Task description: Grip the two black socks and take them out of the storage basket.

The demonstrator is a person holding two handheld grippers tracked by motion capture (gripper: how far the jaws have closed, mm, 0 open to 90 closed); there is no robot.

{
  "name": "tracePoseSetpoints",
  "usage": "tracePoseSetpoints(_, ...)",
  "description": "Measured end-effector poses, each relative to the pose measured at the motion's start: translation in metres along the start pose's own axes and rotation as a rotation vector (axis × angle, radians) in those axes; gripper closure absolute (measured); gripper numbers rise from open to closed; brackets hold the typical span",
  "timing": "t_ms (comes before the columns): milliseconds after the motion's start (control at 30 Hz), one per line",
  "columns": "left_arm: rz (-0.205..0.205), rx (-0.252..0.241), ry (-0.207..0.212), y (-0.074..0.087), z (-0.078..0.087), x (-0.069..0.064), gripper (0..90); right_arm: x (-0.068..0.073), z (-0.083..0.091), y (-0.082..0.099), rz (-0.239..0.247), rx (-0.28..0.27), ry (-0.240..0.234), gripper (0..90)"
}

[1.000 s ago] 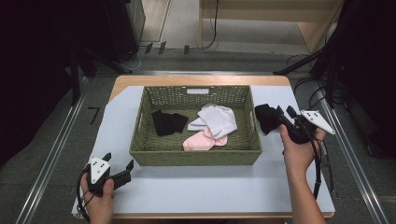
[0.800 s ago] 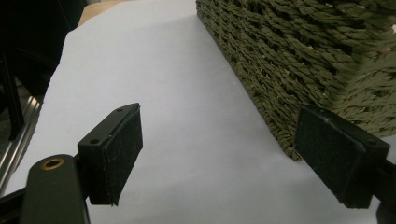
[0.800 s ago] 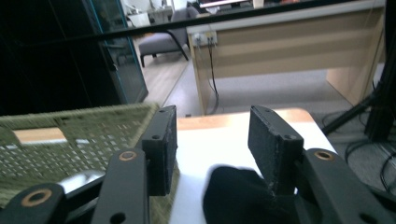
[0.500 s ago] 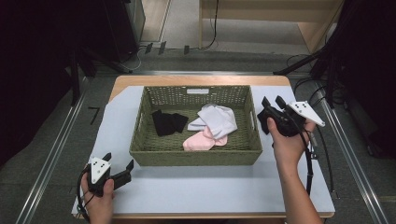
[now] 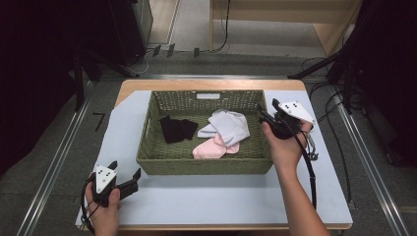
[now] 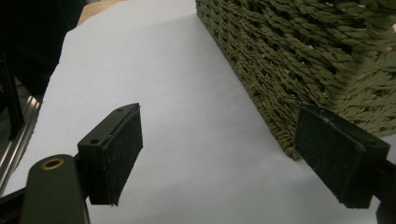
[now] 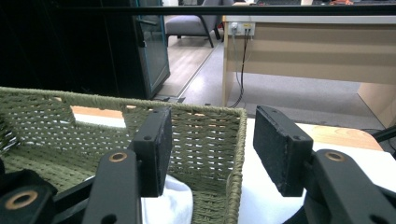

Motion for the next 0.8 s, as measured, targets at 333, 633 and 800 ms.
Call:
tracePoseSetpoints(333,-0.005,0.001,-0.002,0.000,0.000,0.000,17.1,-0.003,0.002,-0.016,-0.034,-0.046,0.015,48.3)
tracePoseSetpoints(633,-0.006,0.000,-0.002,0.000,0.000,0.000,17.1,0.012,-0.001,-0.021,-0.053,-0.056,-0.018,47.8)
tracePoseSetpoints(800,-0.003,0.001,-0.001,0.000,0.000,0.000,17.1,0.023,-0.005,-0.020,-0.052,-0.051,-0.038,47.6)
Point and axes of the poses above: each handheld gripper's, and its own axes: z roughly backward along the jaws, y roughly out of its underside, x roughly to its left, the point moved 7 cm from there along -z, roughly forward along the jaws, and after that the axes turned 11 degrees about -x, right-handed, at the moved point
